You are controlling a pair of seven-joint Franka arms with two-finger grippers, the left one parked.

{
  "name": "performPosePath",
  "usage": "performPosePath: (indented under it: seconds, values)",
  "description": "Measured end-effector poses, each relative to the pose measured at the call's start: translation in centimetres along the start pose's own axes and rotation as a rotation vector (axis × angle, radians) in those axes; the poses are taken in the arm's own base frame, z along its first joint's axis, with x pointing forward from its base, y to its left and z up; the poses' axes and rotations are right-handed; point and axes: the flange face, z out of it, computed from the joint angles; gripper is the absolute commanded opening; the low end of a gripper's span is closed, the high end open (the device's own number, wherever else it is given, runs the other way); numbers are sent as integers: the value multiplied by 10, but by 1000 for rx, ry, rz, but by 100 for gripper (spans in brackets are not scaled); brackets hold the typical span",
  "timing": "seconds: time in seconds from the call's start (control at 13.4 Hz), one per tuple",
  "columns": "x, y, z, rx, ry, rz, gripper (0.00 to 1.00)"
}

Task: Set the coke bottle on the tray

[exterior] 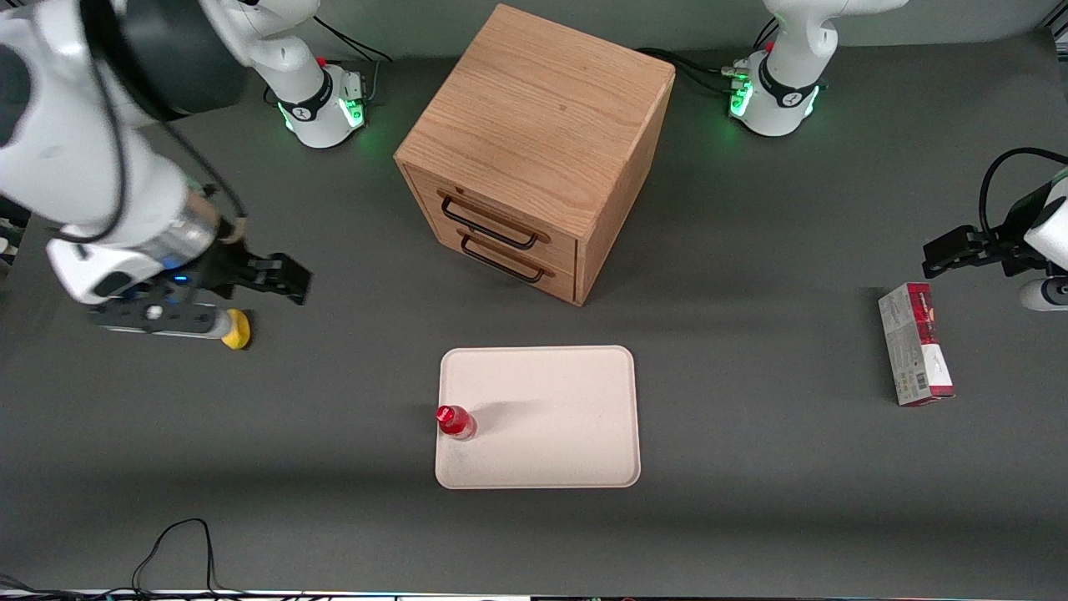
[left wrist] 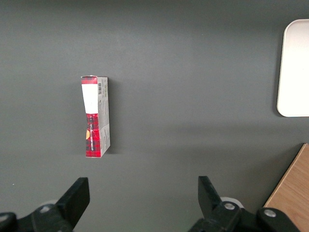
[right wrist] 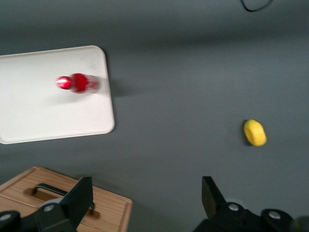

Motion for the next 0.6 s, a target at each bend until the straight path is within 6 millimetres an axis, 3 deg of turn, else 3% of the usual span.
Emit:
performPosePath:
  seconds: [0.3,0.6]
  values:
    - [-11,87,-7,15,22,-36,100]
    - [-26,135,-7,15,20,-89,100]
